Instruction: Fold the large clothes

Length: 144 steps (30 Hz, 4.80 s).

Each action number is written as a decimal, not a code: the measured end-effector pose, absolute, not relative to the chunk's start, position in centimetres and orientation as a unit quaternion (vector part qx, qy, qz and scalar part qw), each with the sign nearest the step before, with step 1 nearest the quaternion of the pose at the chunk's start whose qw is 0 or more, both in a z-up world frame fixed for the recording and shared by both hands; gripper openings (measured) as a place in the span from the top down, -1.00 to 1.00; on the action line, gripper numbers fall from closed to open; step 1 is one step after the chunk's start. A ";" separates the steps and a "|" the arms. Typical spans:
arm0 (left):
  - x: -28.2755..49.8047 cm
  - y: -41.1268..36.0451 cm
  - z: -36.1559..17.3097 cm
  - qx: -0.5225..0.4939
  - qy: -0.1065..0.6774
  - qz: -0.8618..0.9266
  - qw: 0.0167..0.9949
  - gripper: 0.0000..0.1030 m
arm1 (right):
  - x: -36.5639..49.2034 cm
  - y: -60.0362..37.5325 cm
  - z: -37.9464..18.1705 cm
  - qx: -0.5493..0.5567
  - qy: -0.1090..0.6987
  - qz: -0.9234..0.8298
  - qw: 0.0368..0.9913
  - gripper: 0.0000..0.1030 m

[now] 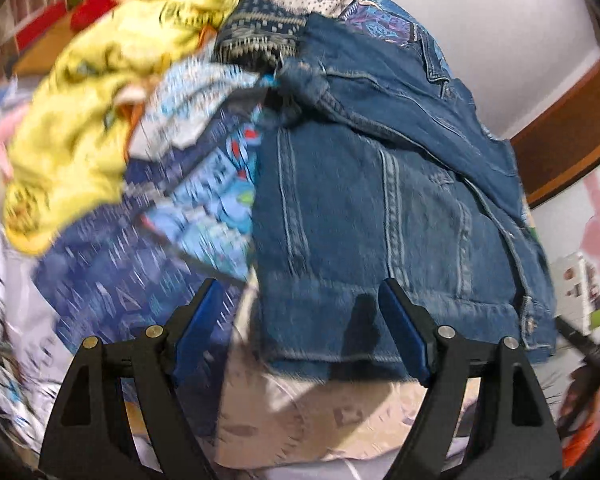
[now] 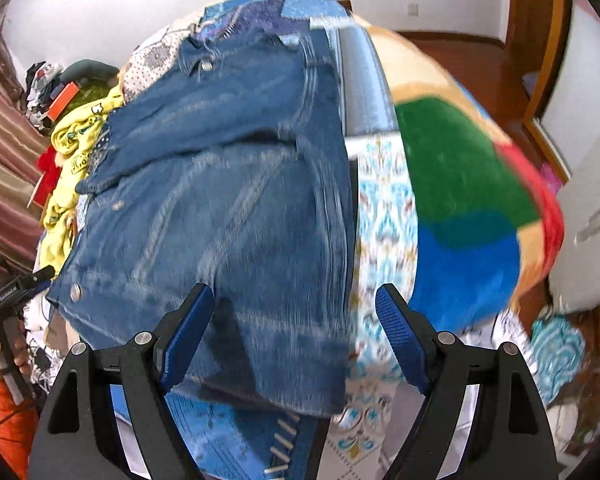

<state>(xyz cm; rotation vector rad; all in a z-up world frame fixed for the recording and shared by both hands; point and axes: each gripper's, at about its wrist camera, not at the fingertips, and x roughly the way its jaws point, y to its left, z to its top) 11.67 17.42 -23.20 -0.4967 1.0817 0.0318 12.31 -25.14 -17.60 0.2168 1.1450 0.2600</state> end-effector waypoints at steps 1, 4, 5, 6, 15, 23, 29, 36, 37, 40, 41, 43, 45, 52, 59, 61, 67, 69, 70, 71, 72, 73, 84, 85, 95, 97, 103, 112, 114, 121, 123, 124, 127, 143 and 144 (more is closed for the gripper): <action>11.3 17.2 -23.3 -0.243 0.506 0.009 0.827 -0.51 | 12.0 -25.1 -17.6 0.109 0.538 0.121 0.827 -0.57; 11.0 16.5 -23.1 -0.236 0.501 0.001 0.833 -0.23 | 11.6 -25.5 -17.6 0.130 0.532 0.127 0.827 -0.57; 10.9 16.2 -22.9 -0.226 0.498 0.003 0.837 -0.15 | 11.6 -25.6 -17.6 0.137 0.531 0.131 0.825 -0.57; 10.8 16.0 -22.8 -0.219 0.496 0.003 0.840 -0.10 | 11.5 -25.5 -17.7 0.144 0.531 0.137 0.824 -0.57; 10.2 16.6 -21.1 -0.208 0.473 -0.002 0.856 0.60 | 10.8 -24.4 -18.0 0.157 0.518 0.158 0.826 -0.17; 11.0 16.4 -19.8 -0.208 0.448 0.000 0.870 0.81 | 12.1 -24.6 -16.8 0.172 0.498 0.187 0.829 0.61; 12.8 16.3 -16.3 -0.192 0.406 -0.007 0.893 0.83 | 14.3 -23.6 -13.8 0.172 0.456 0.218 0.846 0.72; 18.0 16.6 -11.8 -0.180 0.356 -0.006 0.917 0.85 | 19.2 -21.5 -9.6 0.153 0.401 0.241 0.870 0.75; 19.0 16.6 -11.2 -0.178 0.349 -0.007 0.920 0.85 | 19.9 -21.5 -9.2 0.150 0.395 0.241 0.874 0.75; 22.2 16.9 -10.0 -0.169 0.338 -0.004 0.926 0.85 | 23.3 -21.3 -7.8 0.147 0.379 0.236 0.883 0.75; 23.7 17.0 -9.8 -0.165 0.337 0.001 0.927 0.85 | 24.6 -21.3 -7.4 0.147 0.376 0.232 0.885 0.75; 26.8 17.6 -9.7 -0.166 0.338 0.009 0.926 0.85 | 27.4 -21.1 -6.9 0.148 0.377 0.224 0.886 0.76; 29.3 18.6 -10.0 -0.175 0.339 0.014 0.924 0.85 | 30.1 -21.1 -6.8 0.153 0.378 0.217 0.887 0.76; 39.2 20.5 -14.2 -0.179 0.382 0.042 0.906 0.85 | 38.4 -20.8 -10.1 0.153 0.415 0.164 0.882 0.76; 44.9 19.6 -21.0 -0.148 0.451 0.076 0.877 0.84 | 42.6 -21.2 -16.7 0.151 0.492 0.124 0.848 0.70; 45.4 19.4 -22.3 -0.128 0.459 0.082 0.875 0.81 | 43.2 -22.0 -17.7 0.170 0.514 0.119 0.833 0.64; 44.6 18.7 -20.4 -0.072 0.438 0.113 0.889 0.75 | 41.3 -23.7 -15.9 0.153 0.512 0.110 0.838 0.09; 43.7 19.1 -18.7 -0.065 0.422 0.123 0.896 0.75 | 39.7 -24.7 -14.2 0.135 0.487 0.084 0.859 -0.48; 43.4 19.3 -17.9 -0.069 0.417 0.123 0.898 0.75 | 39.2 -25.0 -13.6 0.129 0.473 0.079 0.868 -0.55; 43.0 19.6 -17.2 -0.075 0.414 0.118 0.900 0.74 | 38.3 -25.4 -12.9 0.123 0.461 0.078 0.876 -0.55; 42.3 19.9 -16.5 -0.084 0.412 0.105 0.901 0.73 | 37.5 -25.6 -12.2 0.116 0.458 0.083 0.878 -0.55; 41.9 20.0 -16.1 -0.088 0.414 0.097 0.901 0.62 | 37.3 -25.7 -12.0 0.113 0.459 0.089 0.877 -0.55; 36.2 16.2 -17.2 -0.076 0.485 -0.005 0.871 -0.18 | 32.0 -19.9 -12.7 0.027 0.479 0.175 0.860 -0.56; 36.0 15.8 -17.5 -0.074 0.488 -0.009 0.869 -0.19 | 31.8 -19.4 -13.1 0.025 0.484 0.184 0.855 -0.56; 38.1 12.2 -22.1 -0.037 0.525 -0.027 0.850 -0.31 | 32.7 -14.7 -18.6 -0.001 0.532 0.203 0.822 -0.56; 39.2 12.4 -23.1 -0.030 0.529 -0.015 0.848 -0.31 | 33.4 -14.4 -19.1 -0.002 0.533 0.201 0.822 -0.58; 42.8 14.2 -24.3 -0.035 0.530 -0.002 0.847 -0.32 | 37.2 -13.3 -19.7 -0.041 0.542 0.208 0.813 -0.58; 48.6 17.9 -21.6 -0.065 0.481 0.071 0.872 -0.32 | 43.4 -15.4 -17.8 -0.001 0.520 0.118 0.846 -0.58; 48.9 18.1 -20.9 -0.065 0.473 0.078 0.875 -0.32 | 43.1 -16.2 -16.6 0.018 0.495 0.092 0.864 -0.58; 46.1 16.2 -17.7 -0.066 0.438 0.048 0.895 -0.32 | 39.2 -14.9 -14.1 0.034 0.460 0.140 0.876 -0.58; 44.8 14.7 -17.2 -0.055 0.438 0.023 0.897 -0.33 | 37.5 -13.4 -13.8 0.016 0.455 0.163 0.875 -0.58; 44.1 14.0 -17.1 -0.047 0.438 0.012 0.898 -0.35 | 37.1 -12.8 -13.9 0.008 0.455 0.171 0.874 -0.58; 42.2 11.8 -17.3 -0.033 0.446 -0.021 0.894 -0.42 | 35.4 -11.4 -14.5 -0.009 0.462 0.193 0.866 -0.58; 36.3 9.5 -23.0 -0.024 0.509 -0.026 0.860 -0.61 | 31.7 -15.8 -18.3 -0.031 0.509 0.186 0.840 -0.59; 36.0 9.9 -22.9 -0.027 0.508 -0.017 0.861 -0.65 | 31.3 -16.2 -18.0 -0.026 0.504 0.188 0.842 -0.59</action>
